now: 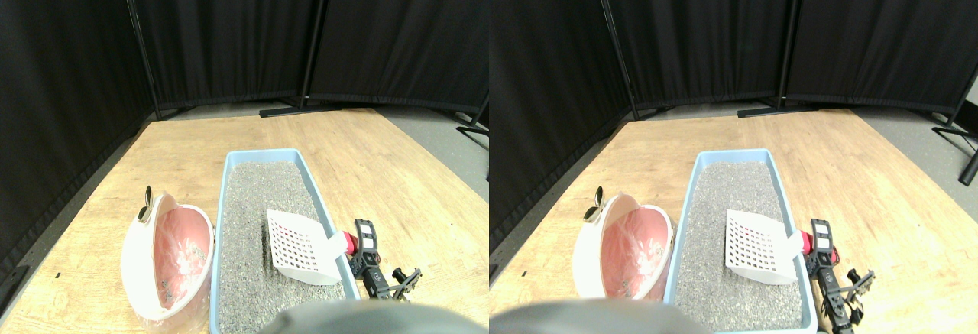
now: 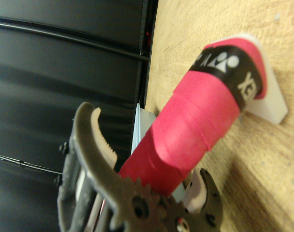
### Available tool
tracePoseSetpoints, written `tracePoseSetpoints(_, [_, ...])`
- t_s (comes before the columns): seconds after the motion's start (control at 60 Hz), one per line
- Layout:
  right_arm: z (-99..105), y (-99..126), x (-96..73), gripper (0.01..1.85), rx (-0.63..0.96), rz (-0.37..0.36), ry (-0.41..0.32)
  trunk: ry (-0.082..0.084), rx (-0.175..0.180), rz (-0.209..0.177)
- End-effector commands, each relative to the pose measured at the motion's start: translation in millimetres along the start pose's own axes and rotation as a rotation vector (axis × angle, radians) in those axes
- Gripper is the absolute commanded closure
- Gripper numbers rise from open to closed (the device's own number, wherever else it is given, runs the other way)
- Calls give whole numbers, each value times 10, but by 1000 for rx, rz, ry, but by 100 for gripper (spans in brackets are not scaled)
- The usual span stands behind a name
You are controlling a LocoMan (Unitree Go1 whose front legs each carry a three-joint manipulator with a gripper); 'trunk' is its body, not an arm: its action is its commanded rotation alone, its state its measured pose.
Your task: Scoop (unimanual)
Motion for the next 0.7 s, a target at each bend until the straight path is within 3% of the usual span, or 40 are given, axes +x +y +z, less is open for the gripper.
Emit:
tracePoseSetpoints(0.017, [89,26,39,92,-18,5,-39,0,-23,7])
tracePoseSetpoints(0.517, [110,20,132,90,-27,-11,-22,-7,-14,0])
tracePoseSetpoints(0.7, [123,61,132,100,-35,3,-27,-8,-12,0])
